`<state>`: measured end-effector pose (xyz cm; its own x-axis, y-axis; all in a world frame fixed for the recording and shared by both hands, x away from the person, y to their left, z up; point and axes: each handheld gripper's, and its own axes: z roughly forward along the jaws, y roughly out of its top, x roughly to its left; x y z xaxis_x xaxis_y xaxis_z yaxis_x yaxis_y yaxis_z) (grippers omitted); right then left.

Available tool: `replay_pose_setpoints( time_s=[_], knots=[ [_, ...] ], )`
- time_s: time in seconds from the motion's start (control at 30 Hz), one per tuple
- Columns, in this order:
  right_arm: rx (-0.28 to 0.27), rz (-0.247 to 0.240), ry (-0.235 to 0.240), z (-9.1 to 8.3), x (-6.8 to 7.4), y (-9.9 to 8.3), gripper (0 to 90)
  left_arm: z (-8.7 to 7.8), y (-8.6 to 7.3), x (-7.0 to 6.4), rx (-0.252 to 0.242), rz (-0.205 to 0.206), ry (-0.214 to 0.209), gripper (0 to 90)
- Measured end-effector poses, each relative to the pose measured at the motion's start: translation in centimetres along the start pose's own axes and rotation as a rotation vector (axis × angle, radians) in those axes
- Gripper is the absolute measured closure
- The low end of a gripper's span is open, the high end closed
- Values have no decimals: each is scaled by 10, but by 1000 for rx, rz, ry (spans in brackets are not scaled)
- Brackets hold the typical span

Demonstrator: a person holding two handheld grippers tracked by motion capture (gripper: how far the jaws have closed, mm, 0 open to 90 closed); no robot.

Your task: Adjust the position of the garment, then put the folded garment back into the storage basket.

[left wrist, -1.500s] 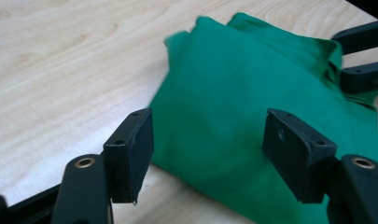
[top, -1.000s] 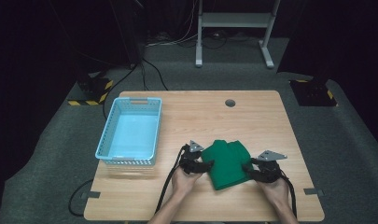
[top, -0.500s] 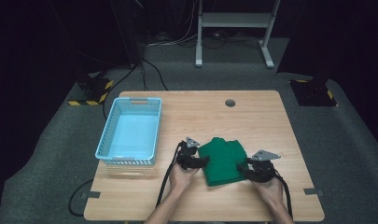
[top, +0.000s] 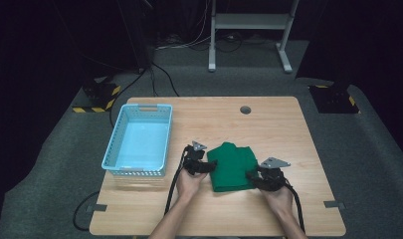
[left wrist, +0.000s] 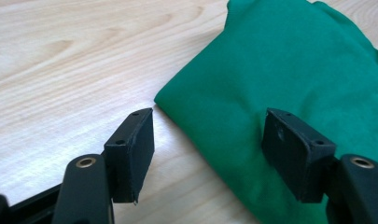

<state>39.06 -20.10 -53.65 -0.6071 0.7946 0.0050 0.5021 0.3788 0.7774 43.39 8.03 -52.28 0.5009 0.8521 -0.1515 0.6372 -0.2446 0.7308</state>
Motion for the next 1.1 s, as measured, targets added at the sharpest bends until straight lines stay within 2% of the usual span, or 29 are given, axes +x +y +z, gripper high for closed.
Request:
replay_pose_setpoints(
  time_s=[0.13, 0.37, 0.67, 0.73, 0.97, 1.0, 1.1],
  knots=[
    [-6, 4, -2, 5, 3, 3, 481, 0, 1, 7, -4, -5, 19, 342],
    [-28, 3, -4, 14, 11, 8, 480, -1, 4, 16, 2, 11, 57, 345],
    [-41, 22, -3, 22, 16, 12, 468, 3, 13, 28, 19, -1, 76, 343],
    [-45, 26, 2, 24, 17, 12, 465, 6, 14, 30, 32, 13, 78, 337],
    [-53, 31, 10, 22, 13, 11, 429, 4, 13, 34, 12, -3, 54, 326],
    [-55, 31, 10, 20, 12, 11, 429, 2, 14, 34, 2, -9, 45, 328],
    [-63, 28, 6, 12, 9, 11, 398, -10, 16, 30, -57, -24, -16, 328]
  ],
)
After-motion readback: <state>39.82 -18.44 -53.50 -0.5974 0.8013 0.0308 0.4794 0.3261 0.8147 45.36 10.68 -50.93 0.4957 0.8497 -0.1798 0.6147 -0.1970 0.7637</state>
